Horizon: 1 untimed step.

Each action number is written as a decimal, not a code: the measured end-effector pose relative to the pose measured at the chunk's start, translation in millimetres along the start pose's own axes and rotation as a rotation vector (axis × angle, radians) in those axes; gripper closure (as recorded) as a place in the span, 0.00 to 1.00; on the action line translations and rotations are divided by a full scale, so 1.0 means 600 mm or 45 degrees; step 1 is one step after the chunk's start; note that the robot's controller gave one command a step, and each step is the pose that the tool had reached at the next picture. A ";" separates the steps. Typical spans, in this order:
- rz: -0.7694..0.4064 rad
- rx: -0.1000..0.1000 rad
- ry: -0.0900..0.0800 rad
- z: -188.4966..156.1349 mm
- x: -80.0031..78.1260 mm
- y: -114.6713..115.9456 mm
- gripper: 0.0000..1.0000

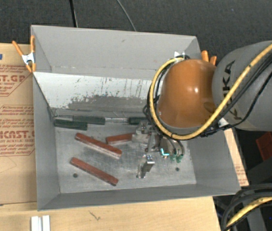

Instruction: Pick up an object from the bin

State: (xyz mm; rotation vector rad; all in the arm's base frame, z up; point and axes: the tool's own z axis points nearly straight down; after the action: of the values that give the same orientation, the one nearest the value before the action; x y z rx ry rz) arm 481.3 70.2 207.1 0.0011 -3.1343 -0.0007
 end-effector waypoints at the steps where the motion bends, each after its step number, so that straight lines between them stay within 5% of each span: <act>1: 0.001 -0.001 -0.009 -0.005 -0.003 -0.001 0.00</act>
Offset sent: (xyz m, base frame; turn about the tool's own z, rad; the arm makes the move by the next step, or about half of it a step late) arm 0.0928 0.0277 -0.1371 -0.2195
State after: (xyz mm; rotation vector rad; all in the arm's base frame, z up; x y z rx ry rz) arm 483.0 69.8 210.3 0.0001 -3.1418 -0.0015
